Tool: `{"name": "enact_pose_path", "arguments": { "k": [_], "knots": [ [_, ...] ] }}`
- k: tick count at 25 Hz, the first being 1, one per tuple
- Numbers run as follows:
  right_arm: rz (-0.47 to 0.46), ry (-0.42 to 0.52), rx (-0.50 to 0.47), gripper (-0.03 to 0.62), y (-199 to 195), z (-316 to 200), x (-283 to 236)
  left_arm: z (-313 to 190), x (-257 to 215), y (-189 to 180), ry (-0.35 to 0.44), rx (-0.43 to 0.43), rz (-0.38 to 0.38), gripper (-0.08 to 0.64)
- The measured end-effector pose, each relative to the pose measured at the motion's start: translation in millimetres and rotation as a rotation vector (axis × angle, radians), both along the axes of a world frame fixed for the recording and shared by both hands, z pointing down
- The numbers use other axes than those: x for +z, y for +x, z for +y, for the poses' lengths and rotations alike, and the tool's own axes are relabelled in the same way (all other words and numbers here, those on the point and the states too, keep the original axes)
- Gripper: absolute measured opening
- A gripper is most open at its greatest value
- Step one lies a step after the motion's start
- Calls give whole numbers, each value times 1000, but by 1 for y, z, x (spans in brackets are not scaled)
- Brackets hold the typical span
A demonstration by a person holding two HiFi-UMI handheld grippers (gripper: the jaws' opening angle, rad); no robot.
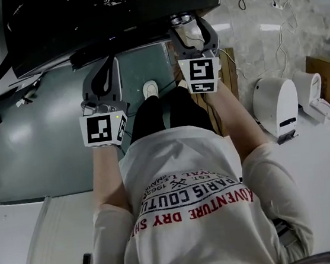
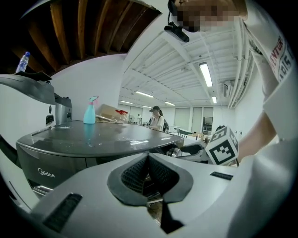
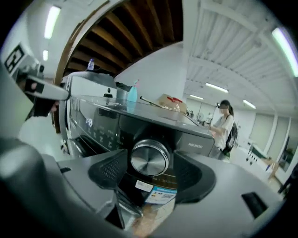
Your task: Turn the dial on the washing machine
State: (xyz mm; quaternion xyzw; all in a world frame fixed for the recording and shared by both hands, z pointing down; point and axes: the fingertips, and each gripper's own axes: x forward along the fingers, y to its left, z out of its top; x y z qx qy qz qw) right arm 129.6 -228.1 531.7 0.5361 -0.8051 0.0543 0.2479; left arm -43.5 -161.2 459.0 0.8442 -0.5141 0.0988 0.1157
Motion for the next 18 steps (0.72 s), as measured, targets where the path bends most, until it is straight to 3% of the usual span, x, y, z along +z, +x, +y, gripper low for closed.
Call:
{"name": "enact_pose_path", "arguments": {
  "k": [4, 9, 18],
  "knots": [
    [156, 63, -28, 302, -5, 1, 9, -1, 1, 2, 0, -2, -1, 17],
    [212, 50, 1, 287, -1, -4, 13, 1, 4, 2, -7, -6, -6, 17],
    [-53, -110, 66, 285, 3, -6, 13, 6, 3, 0, -10, -19, -9, 17]
  ]
}}
